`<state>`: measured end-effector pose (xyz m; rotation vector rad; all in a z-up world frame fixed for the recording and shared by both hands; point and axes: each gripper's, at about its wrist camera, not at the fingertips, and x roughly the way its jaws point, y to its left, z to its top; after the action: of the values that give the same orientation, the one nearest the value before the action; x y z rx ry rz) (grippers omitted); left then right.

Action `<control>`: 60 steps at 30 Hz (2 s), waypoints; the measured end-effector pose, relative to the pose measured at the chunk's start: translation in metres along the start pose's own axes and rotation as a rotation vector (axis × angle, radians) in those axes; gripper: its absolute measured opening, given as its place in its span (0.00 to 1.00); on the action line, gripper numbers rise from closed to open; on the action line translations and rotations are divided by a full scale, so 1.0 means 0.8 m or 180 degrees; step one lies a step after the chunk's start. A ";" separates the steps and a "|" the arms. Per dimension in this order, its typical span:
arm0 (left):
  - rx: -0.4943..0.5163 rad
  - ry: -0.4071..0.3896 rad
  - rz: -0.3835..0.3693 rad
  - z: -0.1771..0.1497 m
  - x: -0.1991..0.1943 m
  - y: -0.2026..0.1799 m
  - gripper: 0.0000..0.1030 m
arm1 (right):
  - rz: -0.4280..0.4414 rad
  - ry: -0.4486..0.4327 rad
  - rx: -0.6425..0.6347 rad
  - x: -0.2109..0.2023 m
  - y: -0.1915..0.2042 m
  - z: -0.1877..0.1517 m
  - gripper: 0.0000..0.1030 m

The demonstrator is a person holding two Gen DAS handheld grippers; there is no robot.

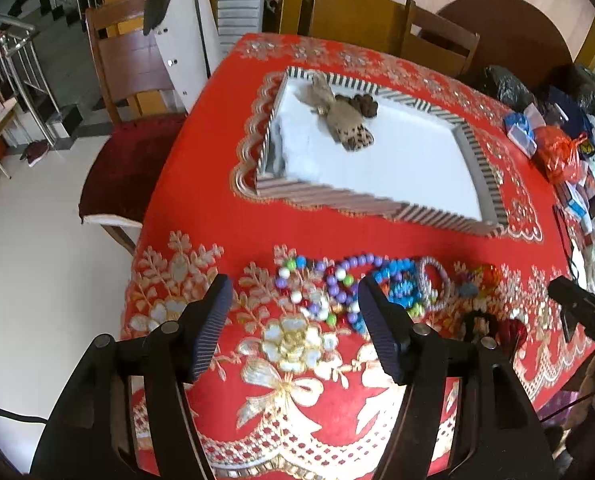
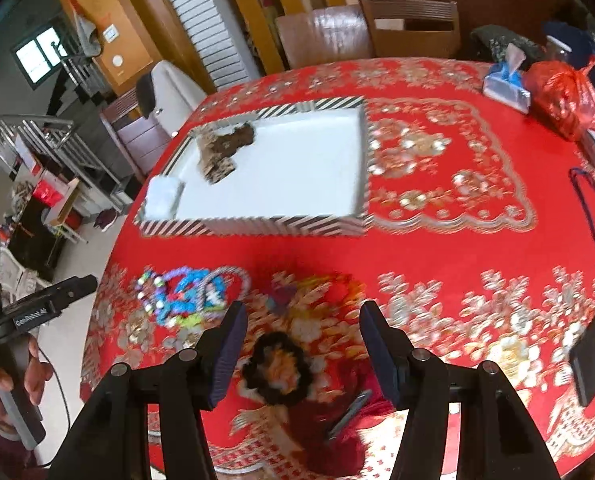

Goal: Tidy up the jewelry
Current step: 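Withdraw both grippers from the tray back toward the bracelets, then grasp grey braided bracelet with right gripper while left gripper grasps multicolor bead bracelet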

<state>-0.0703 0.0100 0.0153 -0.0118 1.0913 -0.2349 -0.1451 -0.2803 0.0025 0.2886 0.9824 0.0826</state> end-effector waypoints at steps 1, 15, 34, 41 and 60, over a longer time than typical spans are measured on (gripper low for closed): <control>0.0012 0.0017 -0.0015 -0.003 0.000 0.000 0.63 | 0.0026 0.0001 -0.0015 0.001 0.005 -0.002 0.54; 0.0078 -0.0024 0.0095 -0.018 -0.002 -0.003 0.63 | 0.0208 0.0111 -0.0280 0.016 0.056 -0.005 0.54; -0.0261 0.0080 0.0167 -0.021 0.011 0.038 0.63 | 0.0367 0.0294 -0.0364 0.066 0.079 -0.008 0.37; -0.0375 0.0143 0.0218 -0.019 0.023 0.055 0.63 | 0.0260 0.0373 -0.0521 0.087 0.083 0.010 0.37; -0.0352 0.0437 0.0241 0.005 0.095 0.038 0.63 | 0.0001 0.0715 -0.1136 0.164 0.074 0.035 0.28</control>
<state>-0.0277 0.0241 -0.0530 -0.0536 1.2380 -0.1082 -0.0454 -0.2030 -0.0724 -0.0502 1.1686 0.2921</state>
